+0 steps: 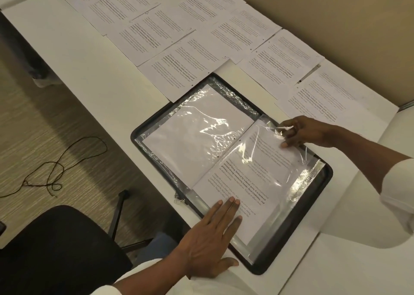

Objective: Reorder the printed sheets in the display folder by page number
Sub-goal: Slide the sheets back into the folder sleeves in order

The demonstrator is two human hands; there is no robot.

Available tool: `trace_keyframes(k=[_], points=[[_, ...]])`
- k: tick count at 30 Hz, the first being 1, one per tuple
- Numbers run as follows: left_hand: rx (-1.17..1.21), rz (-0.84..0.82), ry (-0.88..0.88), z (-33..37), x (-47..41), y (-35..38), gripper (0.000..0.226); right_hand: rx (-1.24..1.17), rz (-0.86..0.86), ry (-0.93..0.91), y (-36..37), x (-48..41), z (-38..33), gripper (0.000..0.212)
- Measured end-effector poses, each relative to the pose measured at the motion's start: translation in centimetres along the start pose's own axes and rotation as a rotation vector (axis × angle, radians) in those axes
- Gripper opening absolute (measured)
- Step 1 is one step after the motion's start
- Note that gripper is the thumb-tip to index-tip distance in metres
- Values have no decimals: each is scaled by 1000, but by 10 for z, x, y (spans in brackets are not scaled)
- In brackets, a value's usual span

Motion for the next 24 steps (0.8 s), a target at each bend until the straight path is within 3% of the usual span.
trace_keyframes(k=[3, 8, 13, 17, 24], points=[[48, -47, 1, 2, 0, 0, 97, -8, 90, 10, -6, -1, -2, 55], [27, -35, 17, 3, 1, 0, 96, 1, 127, -20, 0, -4, -8, 33], [7, -12, 21, 3, 1, 0, 97, -29, 107, -46, 11, -5, -14, 44], [-9, 12, 28, 3, 1, -2, 97, -36, 131, -21, 5, -1, -12, 32], [-80, 61, 46, 3, 1, -6, 96, -37, 179, -30, 6, 3, -15, 35]])
Point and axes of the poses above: each hand's wrist, its own x-axis away from the middle knuckle, its own y-axis out of the palm, z = x × y, the point moved 10 cm from there along -x, towards the middle knuckle, and after that the axes turned 3 degrees about x, right-handed, at the moved point
